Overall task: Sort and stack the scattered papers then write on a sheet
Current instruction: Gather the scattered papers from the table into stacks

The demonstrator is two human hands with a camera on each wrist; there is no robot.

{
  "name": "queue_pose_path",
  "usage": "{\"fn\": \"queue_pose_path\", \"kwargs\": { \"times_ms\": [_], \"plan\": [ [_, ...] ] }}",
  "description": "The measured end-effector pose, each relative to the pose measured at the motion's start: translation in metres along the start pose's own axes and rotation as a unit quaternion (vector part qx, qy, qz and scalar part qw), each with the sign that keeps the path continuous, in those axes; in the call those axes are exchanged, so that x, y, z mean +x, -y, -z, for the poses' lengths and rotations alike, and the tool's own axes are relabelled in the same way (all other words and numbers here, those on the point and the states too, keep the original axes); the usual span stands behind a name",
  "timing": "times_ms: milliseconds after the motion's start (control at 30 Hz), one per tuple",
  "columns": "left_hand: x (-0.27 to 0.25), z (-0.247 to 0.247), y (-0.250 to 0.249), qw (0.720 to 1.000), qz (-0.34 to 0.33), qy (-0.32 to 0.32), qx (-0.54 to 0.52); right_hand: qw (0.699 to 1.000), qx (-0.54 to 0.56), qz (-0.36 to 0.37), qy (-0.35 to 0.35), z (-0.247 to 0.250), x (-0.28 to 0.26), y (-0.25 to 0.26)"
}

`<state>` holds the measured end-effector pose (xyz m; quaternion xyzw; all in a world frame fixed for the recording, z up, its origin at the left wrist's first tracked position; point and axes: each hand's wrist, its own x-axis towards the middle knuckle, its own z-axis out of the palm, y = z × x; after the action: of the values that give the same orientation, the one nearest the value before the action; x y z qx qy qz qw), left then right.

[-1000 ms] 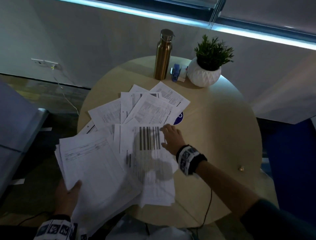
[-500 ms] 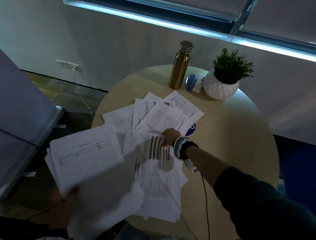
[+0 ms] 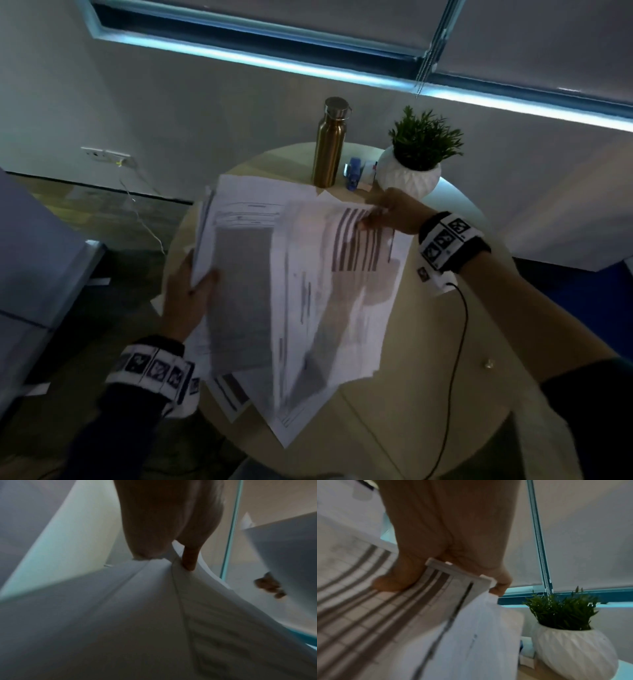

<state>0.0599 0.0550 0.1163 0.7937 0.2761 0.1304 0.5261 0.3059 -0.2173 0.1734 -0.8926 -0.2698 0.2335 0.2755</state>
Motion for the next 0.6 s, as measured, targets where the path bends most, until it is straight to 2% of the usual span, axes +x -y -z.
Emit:
{"fn": "queue_pose_path", "kwargs": {
  "times_ms": [67, 133, 200, 267, 367, 500, 567, 600],
  "plan": [
    [0.004, -0.028, -0.006, 0.996, -0.028, 0.053, -0.065, 0.998, 0.014, 0.010, -0.062, -0.003, -0.002, 0.009],
    [0.003, -0.050, -0.016, 0.988, -0.041, 0.104, -0.110, 0.993, 0.062, -0.037, -0.096, -0.004, -0.006, 0.010],
    [-0.002, -0.065, -0.024, 0.980, -0.022, 0.132, -0.144, 0.990, 0.093, -0.068, -0.087, -0.003, -0.010, 0.002],
    [-0.007, -0.073, -0.022, 0.970, 0.013, 0.147, -0.192, 0.990, 0.078, -0.089, -0.082, -0.002, -0.018, -0.006],
    [-0.018, -0.079, -0.019, 0.958, 0.039, 0.185, -0.216, 0.983, 0.086, -0.122, -0.107, -0.009, -0.028, -0.019],
    [-0.031, -0.090, -0.012, 0.976, -0.059, 0.178, -0.111, 0.971, 0.114, -0.111, -0.179, -0.021, -0.051, -0.021],
    [-0.031, -0.089, -0.003, 0.978, -0.058, 0.153, -0.128, 0.956, 0.174, -0.053, -0.229, -0.027, -0.070, -0.026],
    [-0.030, -0.089, 0.000, 0.978, -0.049, 0.141, -0.144, 0.939, 0.228, -0.034, -0.254, -0.033, -0.081, -0.032]
  ]
}}
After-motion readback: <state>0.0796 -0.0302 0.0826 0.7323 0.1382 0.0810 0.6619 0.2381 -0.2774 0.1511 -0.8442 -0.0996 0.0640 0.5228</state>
